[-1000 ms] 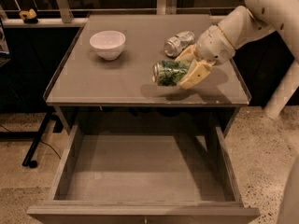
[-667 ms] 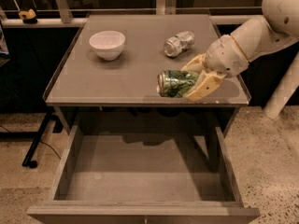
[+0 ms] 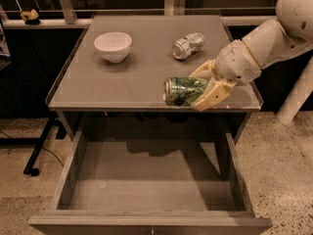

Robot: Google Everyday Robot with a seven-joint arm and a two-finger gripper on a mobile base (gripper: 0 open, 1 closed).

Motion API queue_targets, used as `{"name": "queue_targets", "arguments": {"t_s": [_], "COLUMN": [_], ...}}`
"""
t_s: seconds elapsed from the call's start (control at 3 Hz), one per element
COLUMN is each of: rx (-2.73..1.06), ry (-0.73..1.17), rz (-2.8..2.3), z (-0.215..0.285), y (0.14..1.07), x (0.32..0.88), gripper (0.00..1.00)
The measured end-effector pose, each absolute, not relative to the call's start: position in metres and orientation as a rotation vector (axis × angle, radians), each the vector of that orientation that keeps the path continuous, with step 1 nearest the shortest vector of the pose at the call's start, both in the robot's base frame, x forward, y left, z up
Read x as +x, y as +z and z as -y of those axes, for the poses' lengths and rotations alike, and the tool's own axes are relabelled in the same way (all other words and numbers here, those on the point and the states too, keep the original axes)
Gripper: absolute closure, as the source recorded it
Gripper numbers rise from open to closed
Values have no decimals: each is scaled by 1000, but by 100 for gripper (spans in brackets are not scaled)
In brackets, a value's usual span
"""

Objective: Place green can into top drawer

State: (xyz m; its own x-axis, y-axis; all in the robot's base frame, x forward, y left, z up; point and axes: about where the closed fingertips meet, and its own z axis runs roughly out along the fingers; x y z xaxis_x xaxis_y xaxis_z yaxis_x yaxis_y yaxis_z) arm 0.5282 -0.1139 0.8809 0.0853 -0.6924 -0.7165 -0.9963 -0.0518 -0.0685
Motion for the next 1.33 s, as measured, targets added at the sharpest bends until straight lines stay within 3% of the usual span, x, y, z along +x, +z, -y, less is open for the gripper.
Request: {"name": "queue_targets", "arguments": {"t_s": [0.67,1.33], "rx": [-1715,-1619], "ry": [668,644], "rz": [-1710,-1781], "z": [115,130], "y": [871,838], "x": [481,468], "gripper": [100,100]}}
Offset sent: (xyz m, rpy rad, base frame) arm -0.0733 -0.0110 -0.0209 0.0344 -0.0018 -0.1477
